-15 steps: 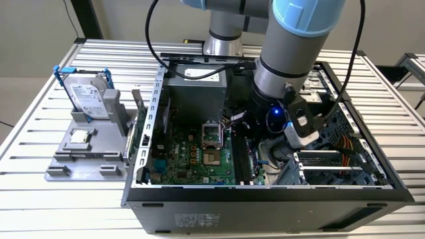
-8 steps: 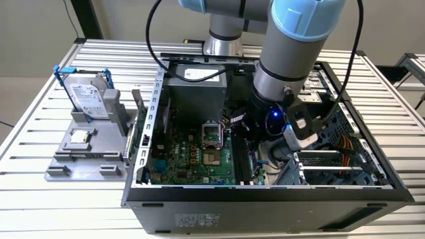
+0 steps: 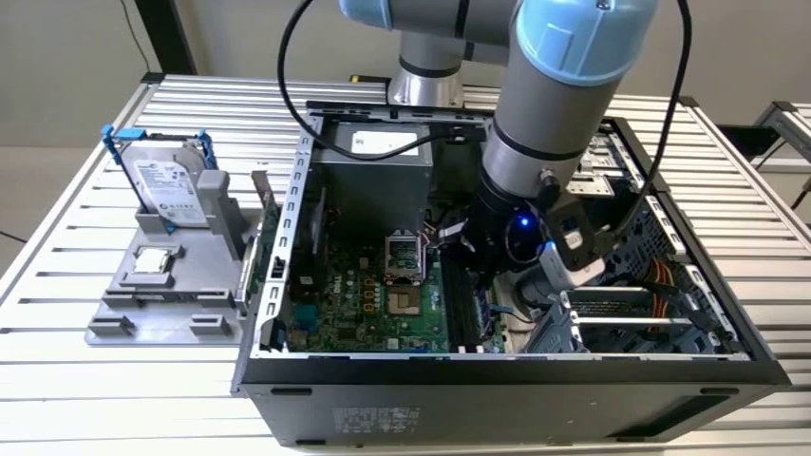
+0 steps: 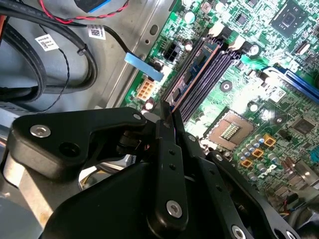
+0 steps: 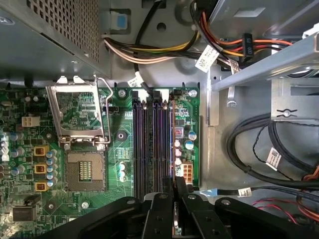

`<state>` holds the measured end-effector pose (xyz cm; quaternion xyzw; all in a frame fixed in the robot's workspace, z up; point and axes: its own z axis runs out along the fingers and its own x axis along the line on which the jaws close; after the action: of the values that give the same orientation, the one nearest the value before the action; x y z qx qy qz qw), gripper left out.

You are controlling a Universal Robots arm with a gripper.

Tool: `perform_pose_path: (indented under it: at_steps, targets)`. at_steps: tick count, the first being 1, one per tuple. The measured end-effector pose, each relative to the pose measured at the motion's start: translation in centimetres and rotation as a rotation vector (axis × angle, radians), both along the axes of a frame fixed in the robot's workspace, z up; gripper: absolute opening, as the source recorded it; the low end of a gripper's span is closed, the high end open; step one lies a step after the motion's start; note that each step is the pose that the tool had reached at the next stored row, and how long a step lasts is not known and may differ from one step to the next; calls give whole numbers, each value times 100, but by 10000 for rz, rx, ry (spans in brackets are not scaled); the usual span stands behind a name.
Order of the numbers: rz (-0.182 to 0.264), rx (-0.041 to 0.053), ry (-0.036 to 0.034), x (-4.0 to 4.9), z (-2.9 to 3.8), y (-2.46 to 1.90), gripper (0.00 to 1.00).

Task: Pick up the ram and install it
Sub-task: 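Insert the ram into the slot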

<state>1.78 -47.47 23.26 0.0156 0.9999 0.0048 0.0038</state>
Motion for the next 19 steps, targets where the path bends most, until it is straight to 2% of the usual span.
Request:
perform_pose_path:
  at_steps: [19]
  targets:
    - [124,-3,1,-21,-73,-6,0]
